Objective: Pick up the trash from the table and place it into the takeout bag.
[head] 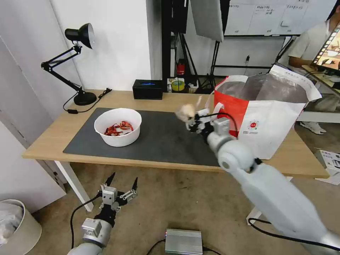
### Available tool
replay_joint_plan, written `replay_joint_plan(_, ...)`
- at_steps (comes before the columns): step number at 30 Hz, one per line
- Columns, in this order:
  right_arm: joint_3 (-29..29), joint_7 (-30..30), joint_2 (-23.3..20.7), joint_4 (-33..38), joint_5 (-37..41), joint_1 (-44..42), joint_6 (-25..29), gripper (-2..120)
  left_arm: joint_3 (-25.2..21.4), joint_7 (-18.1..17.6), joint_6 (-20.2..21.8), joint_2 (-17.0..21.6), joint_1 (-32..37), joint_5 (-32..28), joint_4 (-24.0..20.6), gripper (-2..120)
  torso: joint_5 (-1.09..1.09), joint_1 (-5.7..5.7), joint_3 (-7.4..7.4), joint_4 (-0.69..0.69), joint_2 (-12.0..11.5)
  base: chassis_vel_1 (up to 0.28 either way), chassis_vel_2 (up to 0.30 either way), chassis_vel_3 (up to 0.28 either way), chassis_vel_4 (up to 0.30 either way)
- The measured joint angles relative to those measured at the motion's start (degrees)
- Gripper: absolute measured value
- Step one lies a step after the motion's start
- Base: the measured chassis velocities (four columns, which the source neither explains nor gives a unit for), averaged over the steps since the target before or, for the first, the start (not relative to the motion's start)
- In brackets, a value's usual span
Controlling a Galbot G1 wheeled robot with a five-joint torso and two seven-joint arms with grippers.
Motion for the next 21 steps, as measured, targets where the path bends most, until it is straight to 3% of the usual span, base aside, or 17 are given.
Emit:
replay_joint_plan(9,4.70,9.57,-6.05,1.79,10.71,6.87,-4.21,5,0.02,-0.01,0.47,-0.38,0.54,0.34,-0.71,100,-0.01,0.00,0.00,0.01,0.00,0.000,0.000,0.000,0.000)
replay_joint_plan(21,8.70,18.01,-10.89,0.38,21.94,8.00,-8.88,5,0.16,-0.03,1.33,-0.39,0.41,0.24,-1.26,100,-0.01,0.01,0.00,0.01,0.00,0.000,0.000,0.000,0.000)
